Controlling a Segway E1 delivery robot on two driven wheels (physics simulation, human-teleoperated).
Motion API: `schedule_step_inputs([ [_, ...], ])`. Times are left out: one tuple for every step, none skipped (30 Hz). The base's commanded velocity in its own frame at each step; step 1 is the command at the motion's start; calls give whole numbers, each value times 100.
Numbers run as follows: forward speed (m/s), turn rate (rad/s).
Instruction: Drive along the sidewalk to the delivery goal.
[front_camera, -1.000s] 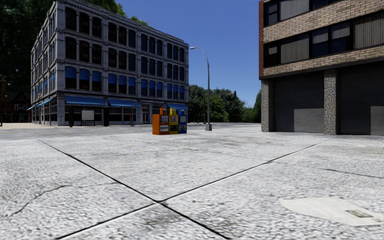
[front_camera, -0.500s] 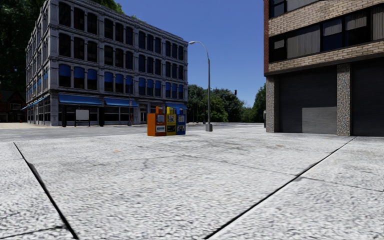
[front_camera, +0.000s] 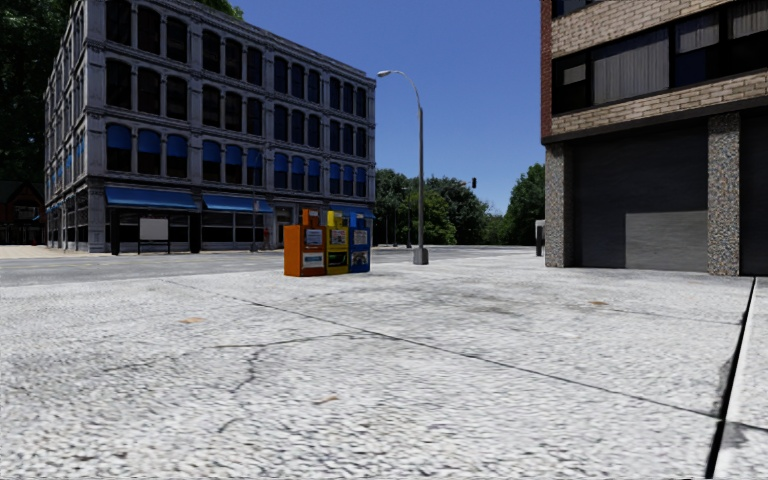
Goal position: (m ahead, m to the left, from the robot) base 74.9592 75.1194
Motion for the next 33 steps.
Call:
schedule_step_inputs([
  [200, 0],
  [200, -5],
  [200, -5],
  [200, -7],
  [200, -7],
  [200, -8],
  [200, -8],
  [200, -8],
  [200, -11],
  [200, -14],
  [200, -14],
  [200, -20],
  [200, -22],
  [200, -23],
  [200, -23],
  [200, -23],
  [200, -23],
  [200, -23],
  [200, -23],
  [200, -23],
  [200, -23],
  [200, -24],
  [200, -27],
  [200, -27],
  [200, -28],
  [200, -28],
  [200, -28],
  [200, -28],
  [200, -28],
  [200, -28],
  [200, -28],
  [200, -28],
  [200, -28],
])
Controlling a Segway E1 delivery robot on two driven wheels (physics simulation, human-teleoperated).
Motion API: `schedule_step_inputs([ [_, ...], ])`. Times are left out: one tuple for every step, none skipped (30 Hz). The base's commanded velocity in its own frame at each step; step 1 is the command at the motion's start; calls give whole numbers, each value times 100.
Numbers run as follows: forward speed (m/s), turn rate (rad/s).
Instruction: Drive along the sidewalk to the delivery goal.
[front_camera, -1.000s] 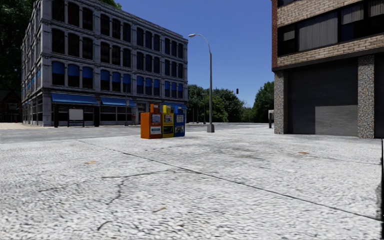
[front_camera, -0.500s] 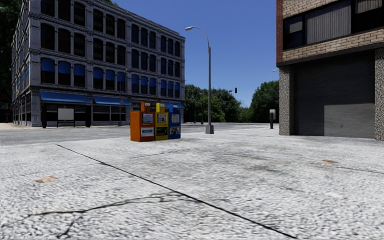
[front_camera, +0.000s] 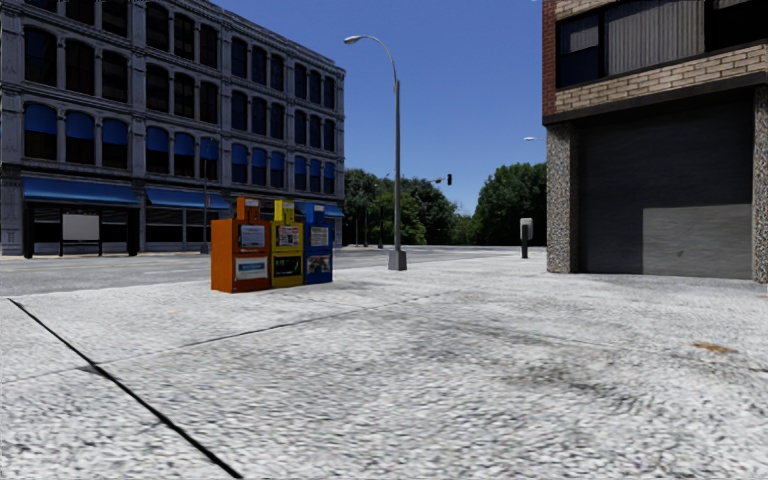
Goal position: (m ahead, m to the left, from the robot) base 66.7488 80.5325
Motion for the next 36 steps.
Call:
schedule_step_inputs([
  [200, -28],
  [200, -28],
  [200, -28],
  [200, -28],
  [200, -28],
  [200, -28],
  [200, -28],
  [200, -28],
  [200, -28],
  [200, -28],
  [200, -28],
  [200, -28],
  [200, -28],
  [200, -28],
  [200, -28],
  [200, -28],
  [200, -28],
  [200, -28],
  [200, -28],
  [200, -28],
  [200, -28],
  [200, -28],
  [200, -28],
  [200, -28],
  [200, -28],
  [200, -28],
  [200, -28],
  [200, -28],
  [200, -28],
  [200, -28],
  [200, -27],
  [200, -16],
  [200, -16],
  [200, 0],
  [200, 0],
  [200, 0],
])
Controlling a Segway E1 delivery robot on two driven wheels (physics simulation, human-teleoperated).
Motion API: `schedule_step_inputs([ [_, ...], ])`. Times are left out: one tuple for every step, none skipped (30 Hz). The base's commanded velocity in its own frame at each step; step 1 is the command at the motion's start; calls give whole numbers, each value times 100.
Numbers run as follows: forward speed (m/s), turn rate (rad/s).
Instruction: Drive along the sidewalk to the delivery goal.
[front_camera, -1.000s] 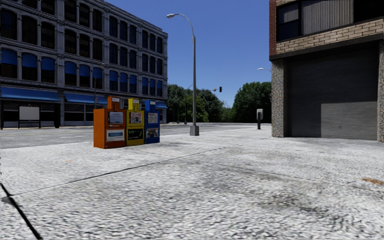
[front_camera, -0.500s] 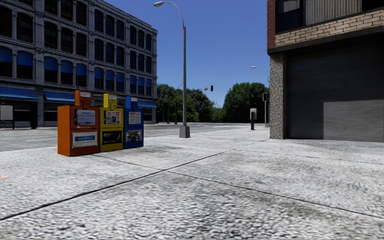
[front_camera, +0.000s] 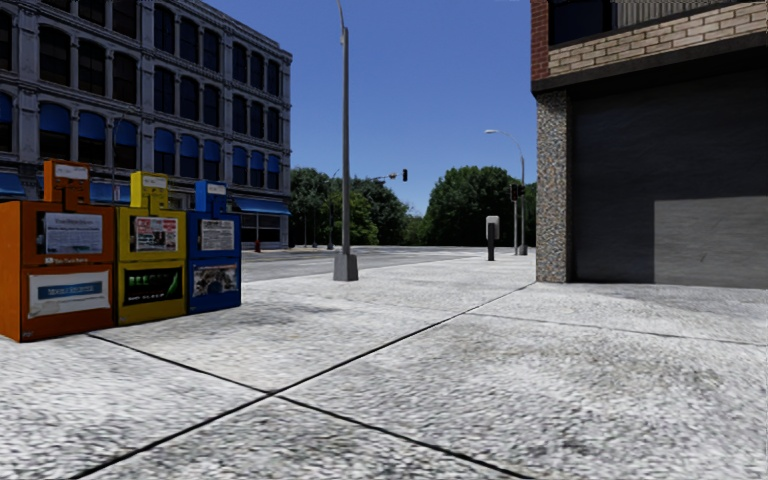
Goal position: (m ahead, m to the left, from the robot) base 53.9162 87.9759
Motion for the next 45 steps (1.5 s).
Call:
schedule_step_inputs([
  [200, 0],
  [200, 0],
  [200, 0],
  [200, 0],
  [200, 0],
  [200, 0],
  [200, 0],
  [200, 0],
  [200, 0],
  [200, -6],
  [200, -14],
  [200, -14],
  [200, -17],
  [200, -18],
  [200, -18],
  [200, -18],
  [200, -19],
  [200, -20],
  [200, -23],
  [200, -23],
  [200, -25],
  [200, -26],
  [200, -26],
  [200, -26],
  [200, -26],
  [200, -26],
  [200, -26],
  [200, -26],
  [200, -26],
  [200, -27],
  [200, -28],
  [200, -28],
  [200, -29],
  [200, -30],
  [200, -30],
  [200, -30],
  [200, -31],
  [200, -31],
  [200, -31],
  [200, -31],
  [200, -31],
  [200, -31],
  [200, -31],
  [200, -31],
  [200, -31],
])
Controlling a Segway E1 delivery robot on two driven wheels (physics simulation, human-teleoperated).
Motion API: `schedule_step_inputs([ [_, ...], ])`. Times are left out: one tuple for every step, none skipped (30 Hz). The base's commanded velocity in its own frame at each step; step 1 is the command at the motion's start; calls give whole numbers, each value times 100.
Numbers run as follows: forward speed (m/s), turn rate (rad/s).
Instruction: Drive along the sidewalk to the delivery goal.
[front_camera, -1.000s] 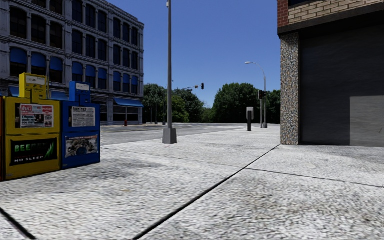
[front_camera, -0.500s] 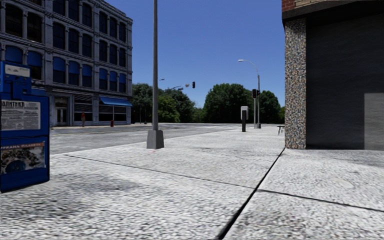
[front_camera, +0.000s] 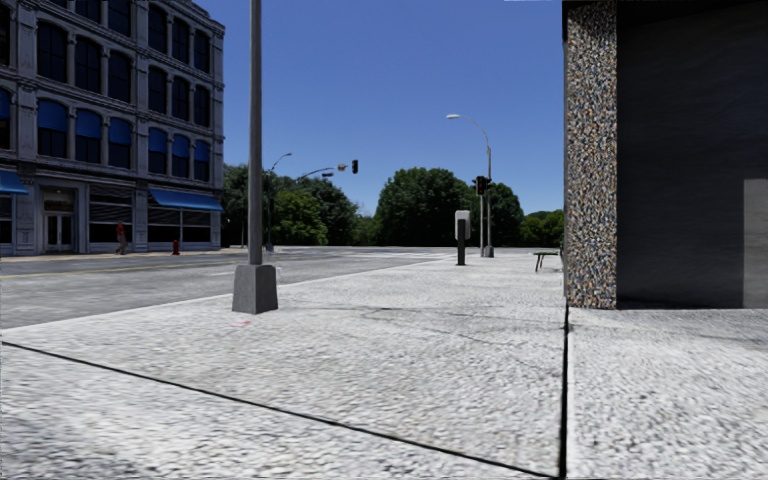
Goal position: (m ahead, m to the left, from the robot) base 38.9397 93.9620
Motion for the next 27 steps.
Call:
schedule_step_inputs([
  [200, -31],
  [200, -31],
  [200, -31],
  [200, -31],
  [200, -31],
  [200, -31],
  [200, -31],
  [200, -31],
  [200, -31],
  [200, -31],
  [200, -31],
  [200, -30],
  [200, -30],
  [200, -17],
  [200, -5],
  [200, 0],
  [200, 0],
  [200, 0],
  [200, 0],
  [200, 0],
  [200, 0],
  [200, 0],
  [200, 0],
  [200, 0],
  [200, 0],
  [200, 0],
  [200, 0],
])
